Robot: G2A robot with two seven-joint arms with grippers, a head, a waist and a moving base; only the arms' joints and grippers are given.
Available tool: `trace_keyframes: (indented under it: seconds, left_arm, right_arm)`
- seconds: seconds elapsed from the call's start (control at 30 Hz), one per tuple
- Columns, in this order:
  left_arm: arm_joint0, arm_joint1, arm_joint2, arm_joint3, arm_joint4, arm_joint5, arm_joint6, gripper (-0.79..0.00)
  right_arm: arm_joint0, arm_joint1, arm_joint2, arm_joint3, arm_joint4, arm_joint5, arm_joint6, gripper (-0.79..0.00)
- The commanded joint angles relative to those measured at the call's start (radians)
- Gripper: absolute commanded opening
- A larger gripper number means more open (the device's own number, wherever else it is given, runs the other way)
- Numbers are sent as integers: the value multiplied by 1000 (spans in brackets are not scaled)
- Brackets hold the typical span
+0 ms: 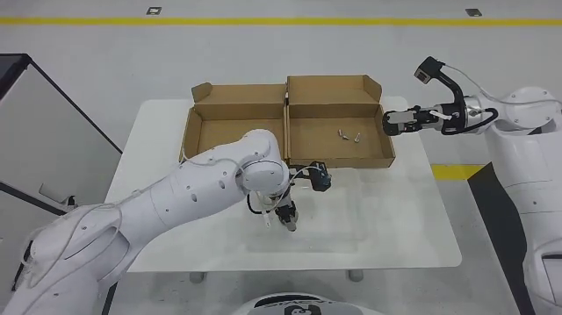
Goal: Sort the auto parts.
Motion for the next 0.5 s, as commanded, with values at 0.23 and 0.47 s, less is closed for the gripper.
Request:
trace_keyframes:
  seconds: [0.23, 0.47]
  left_arm:
    - [12, -18, 18, 47, 23, -21, 22, -175]
    - [15, -28, 23, 55, 28, -32, 21, -191]
  right_arm:
    - [0, 0, 0, 0, 0, 0, 0, 0]
    - [0, 0, 0, 0, 0, 0, 0, 0]
